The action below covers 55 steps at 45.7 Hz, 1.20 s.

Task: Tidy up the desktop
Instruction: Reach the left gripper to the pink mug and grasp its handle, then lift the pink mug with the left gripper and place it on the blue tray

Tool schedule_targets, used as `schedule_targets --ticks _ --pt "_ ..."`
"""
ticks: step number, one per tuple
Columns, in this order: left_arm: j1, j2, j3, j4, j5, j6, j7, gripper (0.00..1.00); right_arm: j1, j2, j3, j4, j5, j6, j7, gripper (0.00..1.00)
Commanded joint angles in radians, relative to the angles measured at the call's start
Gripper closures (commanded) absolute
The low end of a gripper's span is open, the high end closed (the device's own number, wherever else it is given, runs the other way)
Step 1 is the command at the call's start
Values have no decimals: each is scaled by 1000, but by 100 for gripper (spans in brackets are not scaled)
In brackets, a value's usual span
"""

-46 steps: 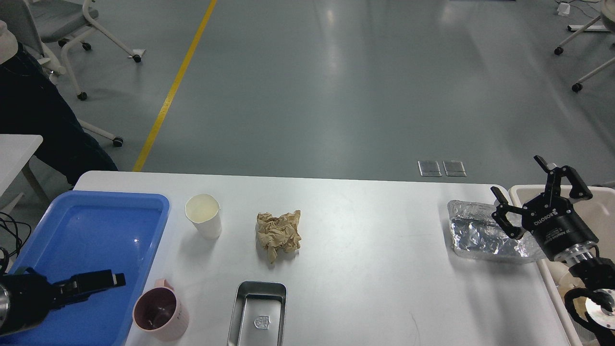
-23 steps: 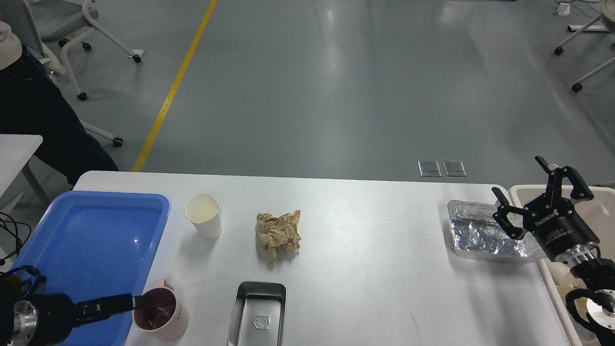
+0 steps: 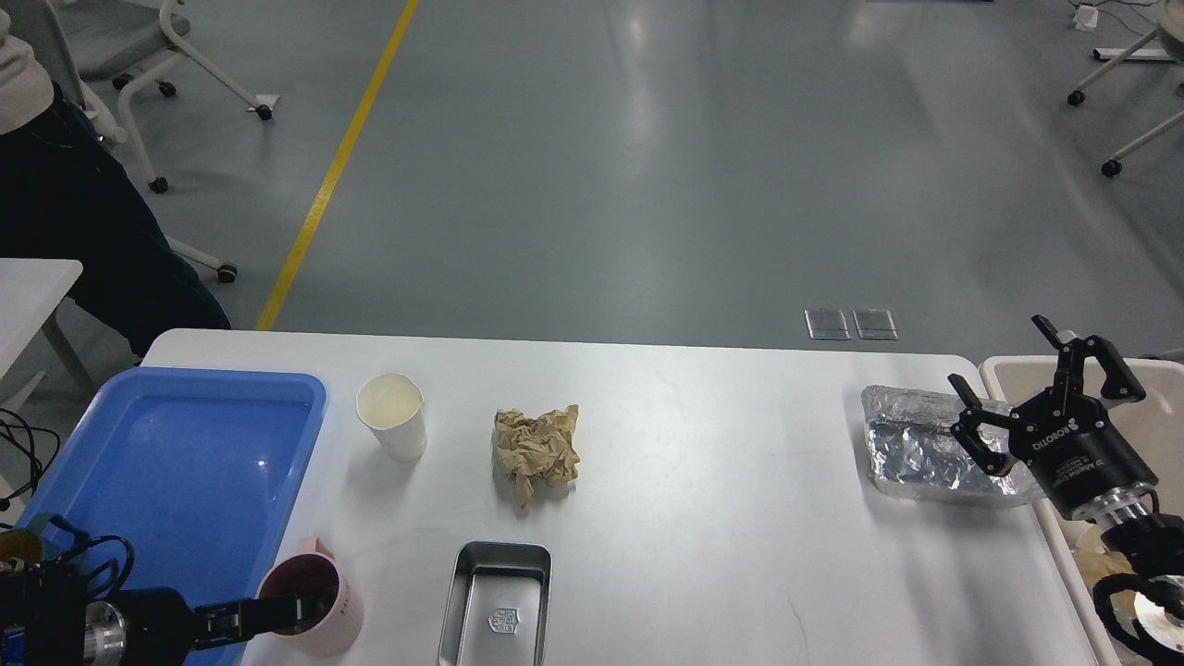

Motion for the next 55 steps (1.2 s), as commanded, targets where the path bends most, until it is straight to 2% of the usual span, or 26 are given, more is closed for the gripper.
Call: schedule_targets --ticks 1,15,26,41,55 --pt "7 -10 1 7 10 0 6 25 0 -1 0 -1 0 -1 0 0" --pt "5 -4 1 25 -8 -1 10 37 0 -1 2 -4 -1 -1 0 0" --pt "36 -7 1 27 -10 -1 7 66 0 -5 3 -8 -1 -1 0 0" --pt "40 -4 -5 36 -15 -3 -2 97 0 -4 5 -11 -1 -2 0 0" --pt "27 38 -50 4 -42 -26 -17 100 3 -4 3 -12 -1 -5 0 0"
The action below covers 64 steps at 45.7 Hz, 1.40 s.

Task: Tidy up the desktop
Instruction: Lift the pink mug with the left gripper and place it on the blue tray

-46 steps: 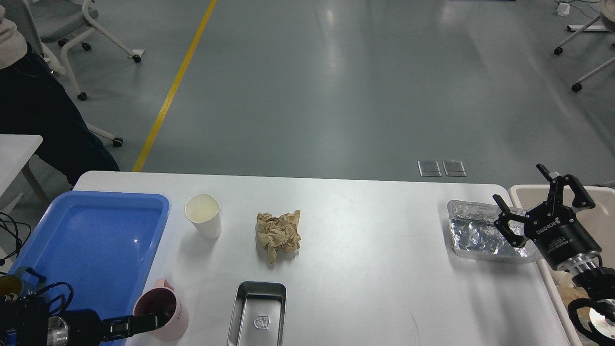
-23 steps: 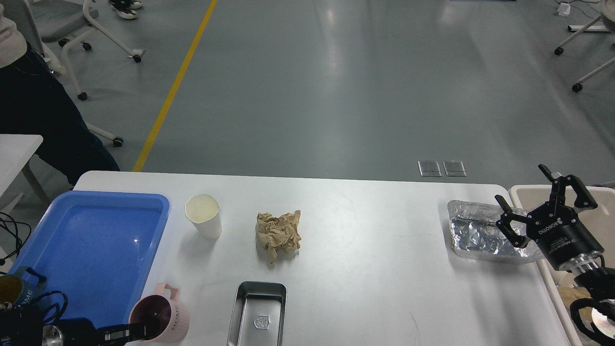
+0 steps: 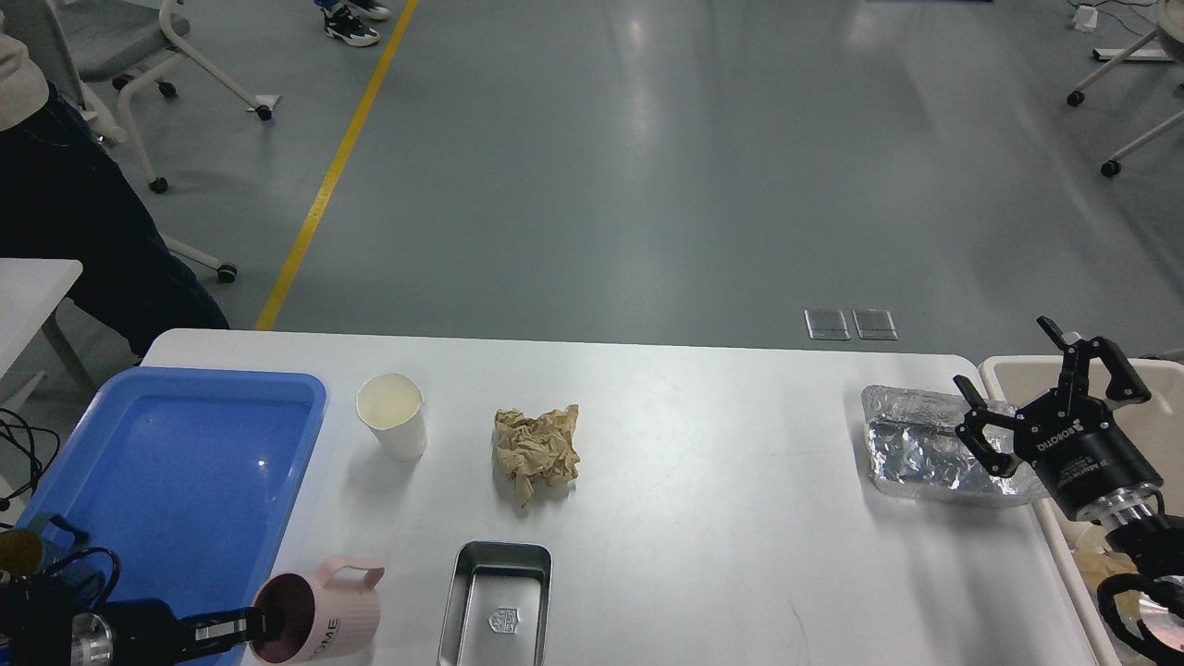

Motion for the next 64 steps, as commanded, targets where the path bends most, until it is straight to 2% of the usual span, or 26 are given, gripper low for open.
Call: schedule_targets --ticks 1,10,22,28,31,40,49,59,64 --pt "-4 29 -24 -32 -6 -23 -6 100 1 0 -1 0 0 -2 0 0" --pt "-4 163 -99 -97 -11 -68 -7 100 -1 -3 -1 1 0 -2 0 0" --pt "-6 422 -271 -137 -95 -117 -32 100 5 -5 -1 0 0 0 0 0" --pt "-6 534 -348 -135 -185 -160 -102 100 5 -5 -1 0 0 0 0 0" --pt "-6 566 -351 -134 -216 -163 -111 100 7 -5 -1 0 0 0 0 0" --pt "-4 553 -326 -124 -221 -158 -110 100 7 -6 -1 1 0 0 0 0" --pt "6 536 -268 -53 -222 -169 -104 98 4 -8 -1 3 0 0 0 0" --pt "9 465 -233 58 -190 -172 -107 97 5 -6 -1 4 0 0 0 0" --pt "8 388 -218 113 -158 -172 -102 96 10 -5 -1 3 0 0 0 0"
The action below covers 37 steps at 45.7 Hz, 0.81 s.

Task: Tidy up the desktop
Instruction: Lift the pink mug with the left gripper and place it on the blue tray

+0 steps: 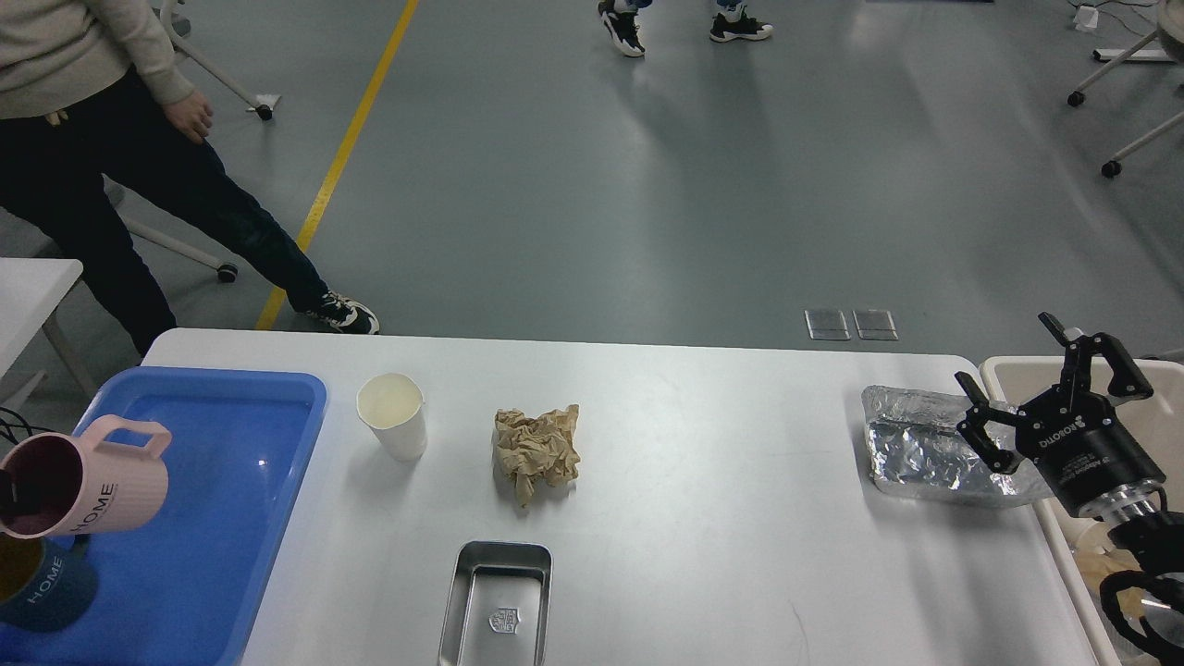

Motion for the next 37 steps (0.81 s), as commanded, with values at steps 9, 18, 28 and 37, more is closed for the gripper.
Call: schedule_targets --ticks 9,18,28,37 --pt "-1 -142 56 61 92 0 7 95 5 2 0 -1 0 0 0 0" --pt "-1 -166 105 87 95 1 22 88 5 2 0 -3 0 0 0 0" --pt "-1 -226 128 141 95 1 85 82 5 2 0 -3 0 0 0 0" --pt "-5 -258 131 171 96 3 103 82 5 0 0 -4 0 0 0 0"
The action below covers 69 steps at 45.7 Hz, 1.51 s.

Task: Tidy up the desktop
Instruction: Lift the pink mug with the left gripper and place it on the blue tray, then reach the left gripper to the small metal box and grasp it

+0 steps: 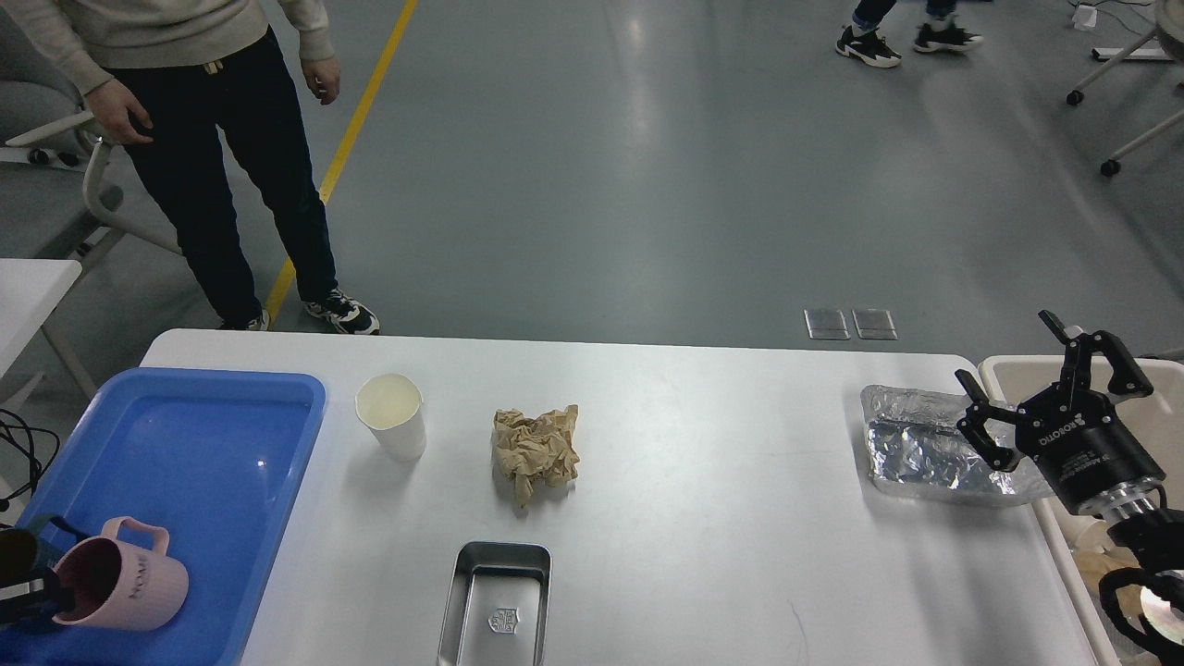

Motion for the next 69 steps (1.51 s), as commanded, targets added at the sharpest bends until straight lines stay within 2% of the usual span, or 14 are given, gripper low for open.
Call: schedule_targets --ticks 1,4,7,12,15,19,22,28,38,45,48,57,69 --pt "-5 -16 -1 15 2 0 9 81 0 -1 0 0 0 0 0 0" --pt "-10 -16 -4 15 0 0 9 77 0 1 0 0 1 0 0 0" --pt "-16 -16 -13 15 -3 -3 6 67 0 1 0 0 0 0 0 0" --pt "-79 -17 -19 7 -12 -12 -5 50 3 1 0 0 0 0 0 0" --pt "-132 -17 -24 6 -23 -49 -9 40 3 1 0 0 0 0 0 0" --pt "-209 -14 -56 4 -93 -83 -12 22 5 -1 0 0 0 0 0 0" --pt "-249 -6 -84 4 -172 -94 3 17 5 -1 0 1 0 0 0 0" --pt "-327 -14 -156 10 -310 -89 5 6 5 -1 -2 3 0 0 -2 0" --pt "-341 -49 -312 32 -382 -46 -8 4 3 -2 -2 1 0 0 0 0" --pt "-335 -147 -361 174 -572 -52 -58 4 3 -2 -2 4 0 0 0 0" --pt "-329 -161 -361 210 -659 -54 -66 4 2 -2 -2 4 0 0 -2 0" --pt "-320 -209 -348 225 -781 -49 -58 4 0 -16 -2 7 0 0 -2 0" --pt "-241 -169 -317 202 -752 -48 -31 4 -3 -28 -2 6 1 0 -2 0"
